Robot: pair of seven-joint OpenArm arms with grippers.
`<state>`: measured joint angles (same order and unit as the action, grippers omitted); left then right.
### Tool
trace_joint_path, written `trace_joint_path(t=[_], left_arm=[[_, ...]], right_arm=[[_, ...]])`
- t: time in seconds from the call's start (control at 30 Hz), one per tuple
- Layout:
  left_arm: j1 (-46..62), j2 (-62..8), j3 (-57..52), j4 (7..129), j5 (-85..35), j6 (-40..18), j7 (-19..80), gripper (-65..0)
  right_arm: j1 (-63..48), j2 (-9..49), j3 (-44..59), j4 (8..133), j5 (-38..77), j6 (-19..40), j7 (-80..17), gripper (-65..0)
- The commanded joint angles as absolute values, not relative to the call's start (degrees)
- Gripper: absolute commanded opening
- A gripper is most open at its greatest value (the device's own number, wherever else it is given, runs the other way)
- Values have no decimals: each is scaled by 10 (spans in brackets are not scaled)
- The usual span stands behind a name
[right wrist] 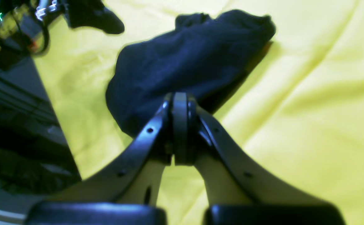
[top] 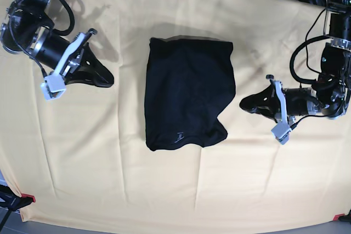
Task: Fold the T-shirt properly
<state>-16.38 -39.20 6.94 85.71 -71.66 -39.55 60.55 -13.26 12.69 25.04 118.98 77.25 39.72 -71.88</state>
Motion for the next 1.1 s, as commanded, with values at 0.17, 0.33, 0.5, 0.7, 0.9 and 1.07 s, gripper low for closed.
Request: trace_joint_path(t=[0.17,0.33,0.5,0.7,0.9,1.07], left_arm=[[-58,-403,-59,975,-743,-400,622,-650],[48,-403,-146,1048,-745,-400,635,-650],[169,-403,-231,1126,-745,-400,649,-650],[300,-403,-329,1196,-800,-398,688,-650],[444,-403,-414,1236,-839,-397,724,-650],[561,-396,-444,1240,-847,-390,749,-650]], right_arm=[[-194,153,335,1201,845,400,-749,-650],[-265,154,390,1216,850,400,-773,-650],[-365,154,430,1255,850,400,-780,-650],[-470,154,471,1277,850,400,-788,-650],[-567,154,493,1278,850,400,-800,-650],[-647,154,492,1278,850,400,-800,-650]])
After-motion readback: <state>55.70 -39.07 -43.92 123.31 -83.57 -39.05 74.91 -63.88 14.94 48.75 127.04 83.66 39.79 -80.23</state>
